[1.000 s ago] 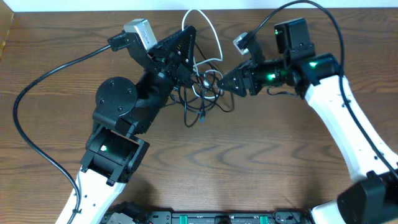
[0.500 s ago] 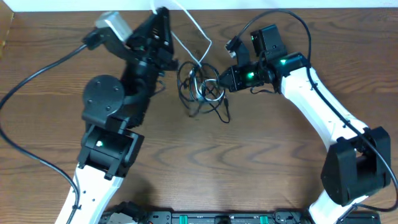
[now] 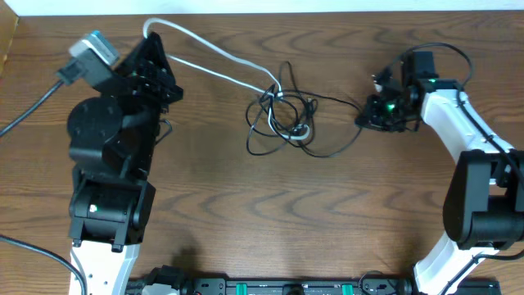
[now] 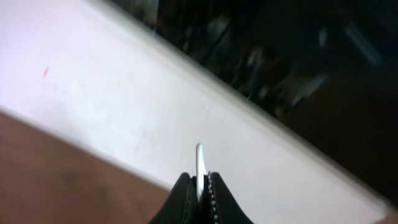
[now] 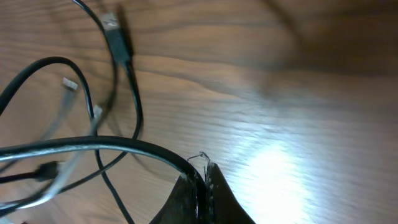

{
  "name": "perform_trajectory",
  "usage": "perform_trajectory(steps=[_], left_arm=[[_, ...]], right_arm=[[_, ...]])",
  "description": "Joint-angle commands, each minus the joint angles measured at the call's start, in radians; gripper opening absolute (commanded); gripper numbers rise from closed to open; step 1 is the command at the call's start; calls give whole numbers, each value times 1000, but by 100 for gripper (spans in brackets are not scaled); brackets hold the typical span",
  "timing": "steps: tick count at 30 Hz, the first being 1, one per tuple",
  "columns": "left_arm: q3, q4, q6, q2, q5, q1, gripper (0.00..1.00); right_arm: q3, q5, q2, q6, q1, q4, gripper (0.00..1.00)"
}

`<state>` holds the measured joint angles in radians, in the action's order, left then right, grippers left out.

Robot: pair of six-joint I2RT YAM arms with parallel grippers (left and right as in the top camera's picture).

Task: Untangle cables
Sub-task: 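Pull the white cable up-left with left gripper, black cable right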

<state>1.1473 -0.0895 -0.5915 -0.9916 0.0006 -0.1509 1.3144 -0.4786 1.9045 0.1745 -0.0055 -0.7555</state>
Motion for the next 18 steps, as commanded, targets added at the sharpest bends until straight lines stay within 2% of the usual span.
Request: perform_trajectory(steps=[1, 4, 8, 11, 13, 15, 17, 18], left_arm=[[18, -91, 113, -4, 14, 10, 7], [18, -130, 300, -24, 4, 11, 8], [18, -87, 370, -41, -95, 11, 7], [18, 9, 373, -37, -81, 10, 7], [20, 130, 366, -31, -3, 10, 7], [37, 169, 332, -25, 0, 10, 7], [63, 157, 316, -21, 55, 10, 7], [63, 135, 271, -20, 129, 10, 7]], right_arm=[[10, 135, 5, -18, -76, -44, 1], [59, 236, 5, -18, -153, -132, 1], [98, 344, 5, -6, -210, -206, 1], [97, 365, 5, -7, -215, -233, 1], [97, 369, 5, -8, -203, -241, 1], [96, 363, 6, -28, -190, -244, 1], [97, 249, 7, -145, -169, -244, 1], [97, 146, 6, -238, -155, -248, 5]])
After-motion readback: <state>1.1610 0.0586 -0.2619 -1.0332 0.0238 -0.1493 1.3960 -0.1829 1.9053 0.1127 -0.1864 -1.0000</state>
